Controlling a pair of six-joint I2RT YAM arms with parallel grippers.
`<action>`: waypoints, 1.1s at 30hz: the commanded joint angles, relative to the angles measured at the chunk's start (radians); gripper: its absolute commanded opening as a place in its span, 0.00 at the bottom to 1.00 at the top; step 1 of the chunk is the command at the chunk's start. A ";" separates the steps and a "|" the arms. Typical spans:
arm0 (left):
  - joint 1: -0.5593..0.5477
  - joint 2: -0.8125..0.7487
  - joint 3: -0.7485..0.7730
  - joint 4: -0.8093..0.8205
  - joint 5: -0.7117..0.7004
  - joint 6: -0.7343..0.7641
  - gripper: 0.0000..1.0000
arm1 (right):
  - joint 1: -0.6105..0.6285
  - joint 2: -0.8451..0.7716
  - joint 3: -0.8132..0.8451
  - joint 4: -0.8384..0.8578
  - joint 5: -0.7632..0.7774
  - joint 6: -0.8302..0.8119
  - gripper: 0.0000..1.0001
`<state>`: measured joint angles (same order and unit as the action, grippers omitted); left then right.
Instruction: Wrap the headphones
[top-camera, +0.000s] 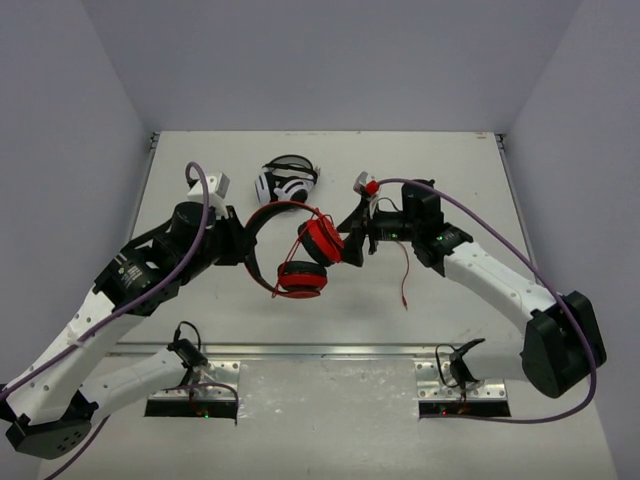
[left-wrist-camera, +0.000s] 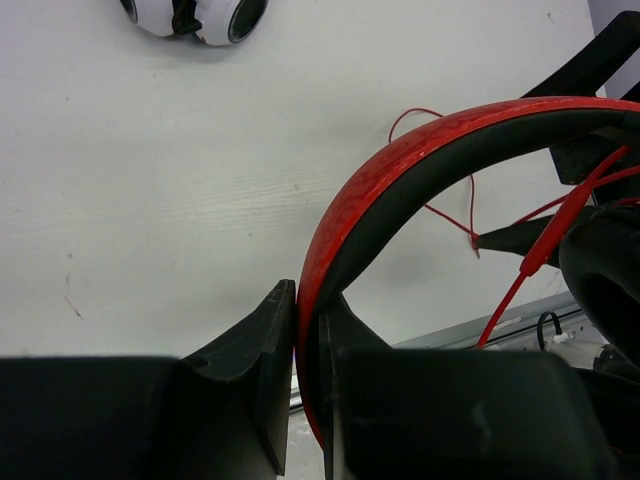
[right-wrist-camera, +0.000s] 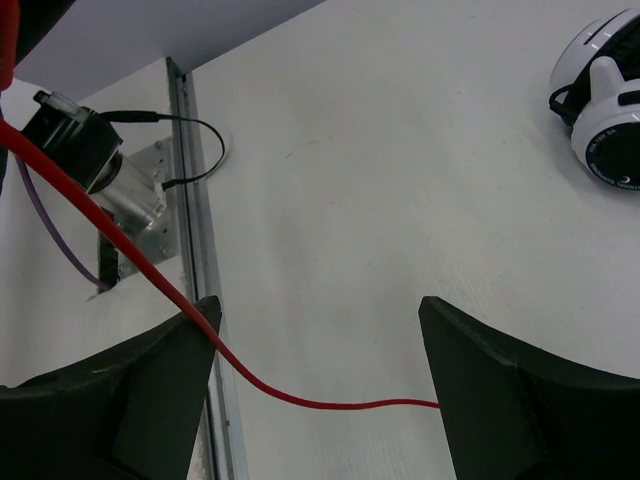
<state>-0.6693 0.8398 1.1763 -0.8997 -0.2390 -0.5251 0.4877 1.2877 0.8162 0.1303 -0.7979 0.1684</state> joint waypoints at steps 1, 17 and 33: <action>-0.007 -0.008 0.059 0.110 0.030 -0.038 0.00 | 0.005 0.024 0.037 0.150 -0.046 0.040 0.80; -0.007 -0.044 0.048 0.153 0.013 -0.065 0.00 | 0.031 0.044 -0.015 0.335 -0.014 0.197 0.01; -0.009 -0.090 -0.030 0.173 0.104 -0.032 0.00 | -0.012 -0.001 0.191 -0.047 0.387 0.042 0.01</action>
<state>-0.6693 0.7700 1.1450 -0.8413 -0.1974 -0.5484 0.5072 1.2785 0.9176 0.1875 -0.5182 0.2417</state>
